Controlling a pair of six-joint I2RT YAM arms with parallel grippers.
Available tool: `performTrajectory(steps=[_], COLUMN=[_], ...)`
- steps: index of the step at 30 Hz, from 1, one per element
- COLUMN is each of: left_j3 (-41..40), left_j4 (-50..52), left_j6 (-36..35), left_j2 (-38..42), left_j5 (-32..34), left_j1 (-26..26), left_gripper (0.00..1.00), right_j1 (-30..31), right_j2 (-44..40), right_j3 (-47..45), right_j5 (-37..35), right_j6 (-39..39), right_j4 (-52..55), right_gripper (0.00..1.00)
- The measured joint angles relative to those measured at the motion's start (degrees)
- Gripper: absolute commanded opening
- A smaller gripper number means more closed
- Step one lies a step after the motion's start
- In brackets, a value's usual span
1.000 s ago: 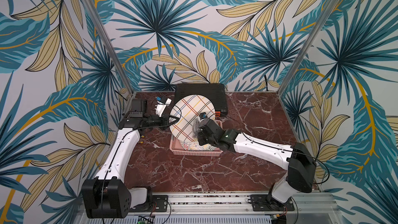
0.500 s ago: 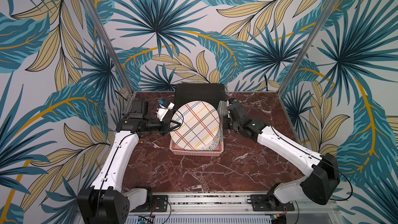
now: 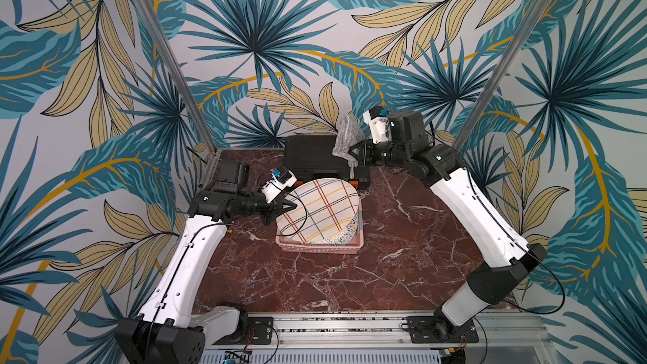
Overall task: Wipe the wet plate dry
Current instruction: Wipe the plate with towel.
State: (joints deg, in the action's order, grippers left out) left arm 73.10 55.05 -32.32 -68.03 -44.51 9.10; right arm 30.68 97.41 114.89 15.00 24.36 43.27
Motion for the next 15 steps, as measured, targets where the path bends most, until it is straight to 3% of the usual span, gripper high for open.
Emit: performTrajectory(steps=[8, 15], left_j3=[1.79, 4.0], left_j4=[0.09, 0.98], left_j6=[-2.67, -5.46], left_j2=[-2.1, -4.0], left_j5=[3.98, 5.84], left_j1=[2.93, 5.2], left_gripper=[0.0, 0.0], right_j1=[3.26, 5.75], right_j2=[13.31, 14.47], right_j3=[13.38, 16.7], right_j5=[15.78, 24.98], right_j6=[1.36, -1.84], right_j4=[9.57, 16.26], right_gripper=[0.0, 0.0])
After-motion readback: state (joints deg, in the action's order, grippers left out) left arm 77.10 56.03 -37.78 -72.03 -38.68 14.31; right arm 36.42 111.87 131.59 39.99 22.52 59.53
